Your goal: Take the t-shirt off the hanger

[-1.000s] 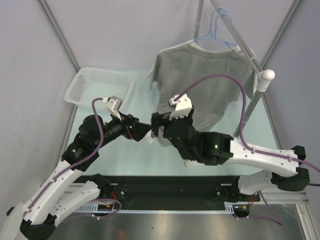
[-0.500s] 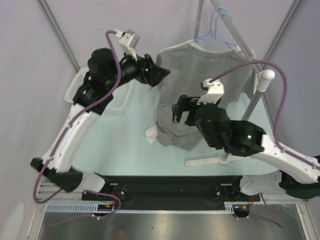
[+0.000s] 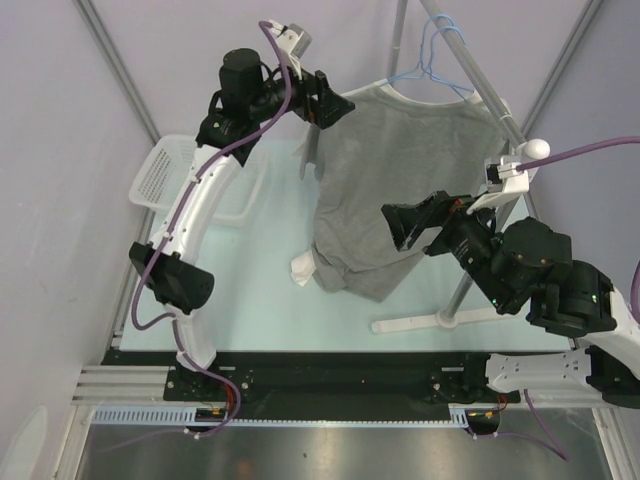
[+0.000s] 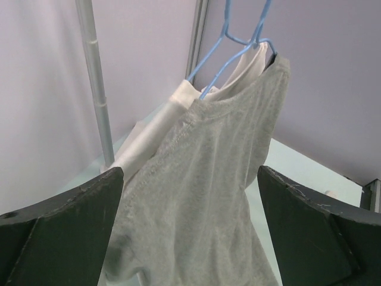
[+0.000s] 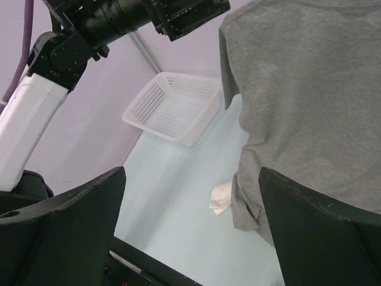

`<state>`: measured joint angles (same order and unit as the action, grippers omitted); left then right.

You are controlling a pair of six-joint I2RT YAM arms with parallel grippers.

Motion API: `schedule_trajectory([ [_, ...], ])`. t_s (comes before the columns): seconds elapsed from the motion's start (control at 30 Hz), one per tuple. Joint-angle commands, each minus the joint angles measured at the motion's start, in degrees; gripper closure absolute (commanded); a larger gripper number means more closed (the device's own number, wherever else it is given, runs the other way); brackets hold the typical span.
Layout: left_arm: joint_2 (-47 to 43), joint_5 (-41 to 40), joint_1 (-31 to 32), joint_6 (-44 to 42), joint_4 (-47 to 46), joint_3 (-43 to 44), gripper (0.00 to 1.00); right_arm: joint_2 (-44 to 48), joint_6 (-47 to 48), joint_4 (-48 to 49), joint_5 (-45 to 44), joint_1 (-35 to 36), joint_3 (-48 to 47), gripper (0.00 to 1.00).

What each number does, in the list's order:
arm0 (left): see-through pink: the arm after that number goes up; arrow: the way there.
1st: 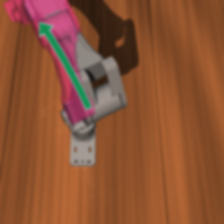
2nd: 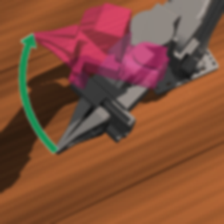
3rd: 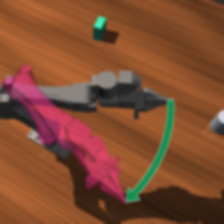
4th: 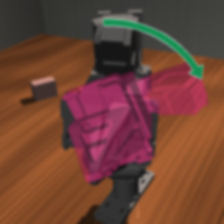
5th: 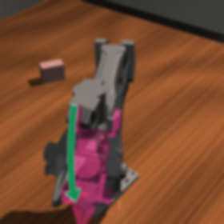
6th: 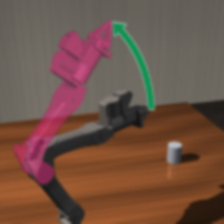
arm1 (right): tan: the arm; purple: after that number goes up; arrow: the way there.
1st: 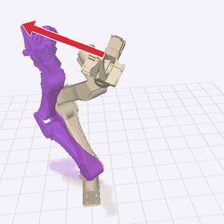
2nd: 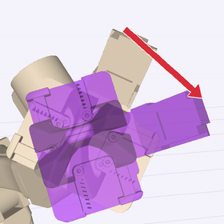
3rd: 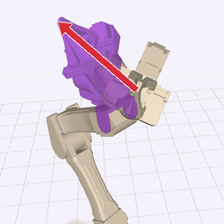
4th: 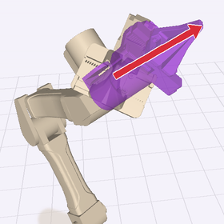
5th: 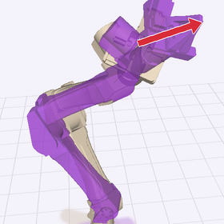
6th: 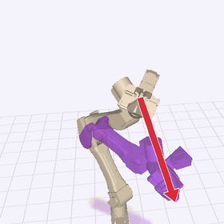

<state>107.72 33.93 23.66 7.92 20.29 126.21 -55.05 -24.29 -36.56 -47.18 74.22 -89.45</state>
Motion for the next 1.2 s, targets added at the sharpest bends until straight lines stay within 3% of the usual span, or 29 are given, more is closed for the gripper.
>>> schedule_trajectory([
  [0.0, 1.6, 6.0, -0.8, -0.5, -5.7, 4.8, 0.0, -0.4, 2.7, 1.9, 1.6, 0.7, 0.9, 0.0],
  [0.1, 2.8, 9.7, -0.8, 0.1, -7.1, 4.8, 0.0, -0.5, 2.7, 2.4, 2.1, 0.9, 1.2, 0.0],
  [0.53, 10.3, 12.0, -0.8, 5.2, -9.4, 9.0, 0.0, -0.3, 2.1, 3.1, 2.1, 2.0, 2.4, 0.0],
  [0.7, 7.5, 16.9, 0.4, 8.4, -11.1, 4.4, 0.25, 0.7, 1.9, 3.4, 1.7, 2.2, 3.4, 0.0],
  [0.73, 6.5, 16.7, 1.0, 8.3, -11.7, 1.6, 0.33, 1.1, 2.0, 3.4, 1.8, 2.2, 3.6, 0.0],
  [0.8, 3.3, 16.4, 2.0, 7.9, -13.7, -3.2, 0.39, 1.3, 1.6, 3.2, 1.7, 2.2, 3.8, 0.0],
  [0.93, -0.5, 15.1, 3.4, 6.8, -14.8, -8.3, 0.45, 2.3, 0.5, 1.7, 1.4, 2.2, 4.4, 0.0],
  [1.1, -1.2, 14.9, 4.9, 7.5, -14.8, -10.5, 0.63, 3.6, -0.8, 1.0, 0.9, 2.3, 5.5, 0.0],
  [1.17, -0.4, 14.8, 5.3, 8.2, -14.9, -10.1, 0.63, 4.3, -1.4, 0.9, 0.7, 2.3, 6.1, 0.0],
])
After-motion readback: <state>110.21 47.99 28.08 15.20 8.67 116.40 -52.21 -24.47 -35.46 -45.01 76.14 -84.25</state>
